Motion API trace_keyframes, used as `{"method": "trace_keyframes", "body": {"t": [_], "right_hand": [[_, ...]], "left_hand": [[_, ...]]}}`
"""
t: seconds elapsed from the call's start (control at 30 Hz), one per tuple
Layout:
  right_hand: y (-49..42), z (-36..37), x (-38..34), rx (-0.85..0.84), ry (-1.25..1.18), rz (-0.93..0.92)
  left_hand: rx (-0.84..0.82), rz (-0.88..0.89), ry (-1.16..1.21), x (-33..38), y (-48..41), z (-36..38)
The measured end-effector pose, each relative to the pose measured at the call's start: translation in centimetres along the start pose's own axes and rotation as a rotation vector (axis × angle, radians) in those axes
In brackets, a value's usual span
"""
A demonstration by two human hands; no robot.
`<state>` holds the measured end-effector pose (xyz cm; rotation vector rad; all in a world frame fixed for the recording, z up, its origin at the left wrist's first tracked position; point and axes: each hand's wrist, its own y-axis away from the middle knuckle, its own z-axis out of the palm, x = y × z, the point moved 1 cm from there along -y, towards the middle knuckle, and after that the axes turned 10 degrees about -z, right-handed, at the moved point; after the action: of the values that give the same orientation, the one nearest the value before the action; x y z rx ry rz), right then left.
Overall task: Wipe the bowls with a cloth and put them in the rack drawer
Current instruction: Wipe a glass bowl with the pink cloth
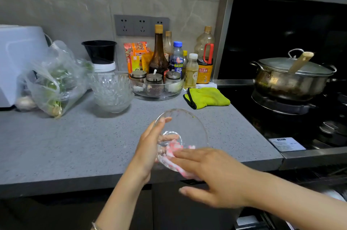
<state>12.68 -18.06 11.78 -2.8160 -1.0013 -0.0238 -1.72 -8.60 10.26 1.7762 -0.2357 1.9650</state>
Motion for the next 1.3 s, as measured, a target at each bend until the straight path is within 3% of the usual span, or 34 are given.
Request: {"method": "trace_keyframes", "body": {"t": [0.07,0.3,0.47,0.53,0.67,0.73,0.87,1.0,1.07,1.2,1.3], "right_hand": [[-0.5,0.0,-0.6,-0.031,-0.082,0.002],[-2.1,0.6,0.7,0.088,0.322,0.218],[-2.2,1.8,-0.1,0.243,0.211,0.067],[-2.6,2.0,0.0,0.305,0.272,0.056],[-3.1,1.2,0.4,0.251,0.380,0.226],[-3.0,1.4,0.1,0.224,0.409,0.173],[-3.3,2.3,0.4,0.335,0.313,0.058],[-4.1,1.7,0.6,0.367,0.368,0.208],[-4.2,1.3,0.6,0.393,0.378,0.185],[-3.7,0.8,0.6,0.374,0.204,0.115],[-3.2,-0.4,0.7,0.396,-0.027,0.189]], "left_hand": [[-0.027,0.009,0.011,-0.3,0.2,0.6],[0.004,0.036,0.073,0.1,0.4,0.6],[0.048,0.086,0.124,0.0,0.5,1.3],[0.045,0.093,0.146,0.0,0.5,1.5],[0.036,0.110,0.173,0.3,0.5,1.2],[0.056,0.122,0.177,0.2,0.3,1.0],[0.051,0.115,0.196,-0.1,0.1,1.3],[-0.036,0.087,0.194,0.0,0.2,1.7],[-0.011,0.065,0.167,0.2,0.1,1.3],[-0.016,0.057,0.180,0.1,0.2,0.9],[-0.072,0.103,0.216,0.4,0.7,1.1]]}}
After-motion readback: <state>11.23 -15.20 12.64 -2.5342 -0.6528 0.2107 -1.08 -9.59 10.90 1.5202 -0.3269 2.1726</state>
